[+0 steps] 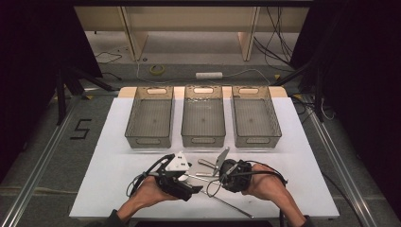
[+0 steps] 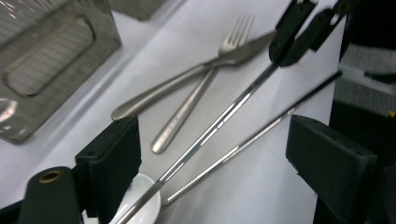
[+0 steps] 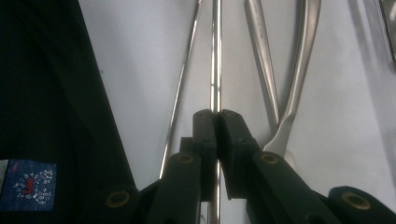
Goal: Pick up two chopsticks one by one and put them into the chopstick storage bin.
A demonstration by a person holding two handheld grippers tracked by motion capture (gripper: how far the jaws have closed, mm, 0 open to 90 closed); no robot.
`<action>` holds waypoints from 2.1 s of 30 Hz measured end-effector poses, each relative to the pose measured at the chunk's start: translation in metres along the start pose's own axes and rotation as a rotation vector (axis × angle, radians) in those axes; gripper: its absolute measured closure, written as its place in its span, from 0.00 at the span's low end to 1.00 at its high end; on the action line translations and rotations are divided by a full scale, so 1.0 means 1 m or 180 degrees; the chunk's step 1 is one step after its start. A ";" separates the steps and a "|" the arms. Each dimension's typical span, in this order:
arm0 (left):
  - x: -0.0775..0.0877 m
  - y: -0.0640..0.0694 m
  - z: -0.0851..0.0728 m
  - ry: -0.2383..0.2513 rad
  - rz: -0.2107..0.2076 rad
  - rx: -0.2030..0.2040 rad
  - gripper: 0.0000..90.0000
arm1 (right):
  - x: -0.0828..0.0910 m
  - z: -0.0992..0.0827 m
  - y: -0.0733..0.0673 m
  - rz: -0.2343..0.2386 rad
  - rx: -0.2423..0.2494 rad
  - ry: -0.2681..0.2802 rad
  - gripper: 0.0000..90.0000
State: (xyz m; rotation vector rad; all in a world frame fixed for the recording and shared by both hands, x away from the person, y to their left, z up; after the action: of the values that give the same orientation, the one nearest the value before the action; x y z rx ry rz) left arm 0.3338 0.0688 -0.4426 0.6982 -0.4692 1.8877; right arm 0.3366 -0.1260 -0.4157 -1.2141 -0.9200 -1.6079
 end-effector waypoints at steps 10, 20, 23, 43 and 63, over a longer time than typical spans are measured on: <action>-0.008 0.002 0.001 -0.0234 -0.0070 -0.0244 0.29 | 0.003 0.011 -0.007 0.0016 0.0173 0.0044 0.95; -0.010 0.006 -0.002 -0.0335 -0.0070 -0.0535 0.49 | 0.004 0.012 -0.012 0.0054 0.0250 0.0035 0.95; -0.009 0.006 -0.002 -0.0345 -0.0101 -0.0601 0.55 | 0.004 0.012 -0.012 0.0062 0.0276 0.0040 0.95; -0.012 0.016 -0.006 -0.0488 -0.0331 -0.0957 0.86 | 0.000 0.010 -0.015 0.0176 0.0449 -0.0016 0.95; 0.005 -0.001 -0.010 -0.0465 -0.0081 -0.0700 0.95 | 0.028 -0.008 0.001 0.0073 -0.0248 0.1153 0.48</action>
State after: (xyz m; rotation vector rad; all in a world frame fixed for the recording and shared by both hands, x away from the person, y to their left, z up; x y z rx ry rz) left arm 0.3309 0.0786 -0.4464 0.6935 -0.7454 1.7359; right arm 0.3323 -0.1394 -0.3905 -0.9370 -0.6154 -1.7837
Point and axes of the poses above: each handheld gripper's, and its own axes: x roughly backward along the jaws, z roughly out of its top, y roughly to its right, the point moved 2 cm from there along -x, roughly forward along the jaws, and after that the axes turned 4 degrees about -x, right-handed, at the moved point
